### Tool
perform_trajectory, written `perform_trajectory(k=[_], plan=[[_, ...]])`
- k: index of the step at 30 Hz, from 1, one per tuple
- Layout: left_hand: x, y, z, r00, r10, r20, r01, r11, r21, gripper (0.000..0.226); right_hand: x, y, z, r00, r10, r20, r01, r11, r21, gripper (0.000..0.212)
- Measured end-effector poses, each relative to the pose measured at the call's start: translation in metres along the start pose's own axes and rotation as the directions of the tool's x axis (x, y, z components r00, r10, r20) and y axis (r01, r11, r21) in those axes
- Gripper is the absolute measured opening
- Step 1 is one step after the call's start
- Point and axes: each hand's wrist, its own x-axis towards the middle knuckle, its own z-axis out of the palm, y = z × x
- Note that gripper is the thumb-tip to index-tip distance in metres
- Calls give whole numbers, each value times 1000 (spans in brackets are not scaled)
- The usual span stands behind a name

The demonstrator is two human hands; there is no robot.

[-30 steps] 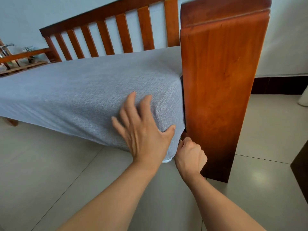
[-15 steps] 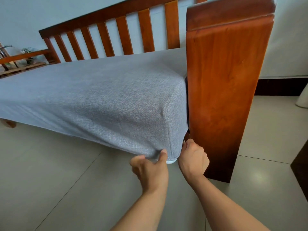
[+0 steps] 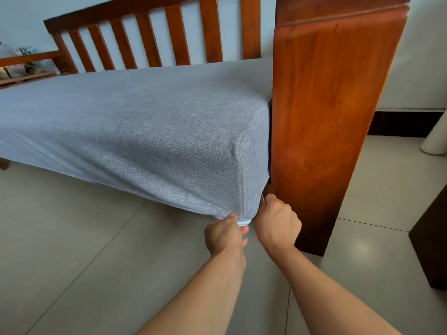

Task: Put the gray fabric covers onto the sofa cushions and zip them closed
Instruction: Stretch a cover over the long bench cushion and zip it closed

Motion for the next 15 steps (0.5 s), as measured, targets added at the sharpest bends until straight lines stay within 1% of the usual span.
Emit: perform_trajectory(k=[3, 7, 12, 15], plan=[[-3, -4, -8, 997, 74, 31, -76, 994, 84, 22, -2, 0, -4, 999, -31, 15, 31, 999, -42, 23], [-10, -8, -13, 989, 145, -23, -143, 987, 70, 27, -5, -3, -13, 997, -71, 27, 72, 996, -55, 21], [-20, -10, -33, 986, 165, -33, -163, 985, 47, 28, -21, -8, -18, 992, -124, 36, 127, 989, -71, 22], [-24, -13, -44, 988, 152, -27, -152, 988, 8, 26, -30, -10, -13, 994, -103, 32, 104, 994, -41, 25]])
